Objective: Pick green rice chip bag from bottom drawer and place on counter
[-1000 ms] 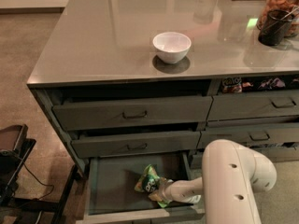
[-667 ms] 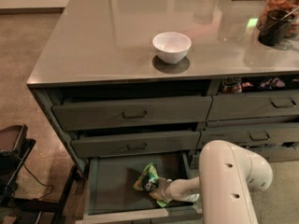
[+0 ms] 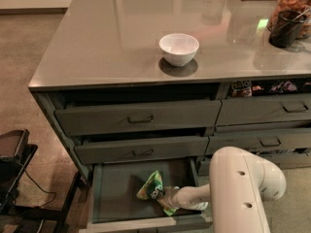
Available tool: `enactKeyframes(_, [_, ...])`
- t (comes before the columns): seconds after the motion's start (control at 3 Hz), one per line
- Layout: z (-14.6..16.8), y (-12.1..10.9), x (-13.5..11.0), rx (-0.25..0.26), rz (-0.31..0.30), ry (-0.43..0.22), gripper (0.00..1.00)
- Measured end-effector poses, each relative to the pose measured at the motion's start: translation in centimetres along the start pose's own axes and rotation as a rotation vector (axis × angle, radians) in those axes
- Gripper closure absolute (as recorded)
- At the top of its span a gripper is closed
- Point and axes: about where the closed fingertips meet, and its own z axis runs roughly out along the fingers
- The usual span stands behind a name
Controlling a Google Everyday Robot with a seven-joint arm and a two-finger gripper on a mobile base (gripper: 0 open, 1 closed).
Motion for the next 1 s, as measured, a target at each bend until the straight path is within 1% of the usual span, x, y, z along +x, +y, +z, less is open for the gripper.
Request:
enactKeyframes(0.33, [-1.9,0.2,-0.2,-0.046,-0.053,-0.014,1.00])
enactKeyframes(0.67, [-6.6,-0.7,-1.7,-0.089,-0.182,-0.064,1.00])
enactKeyframes(1.0, [-11.6,-0.9,-2.3,-0.148,-0.299,-0.074,1.00])
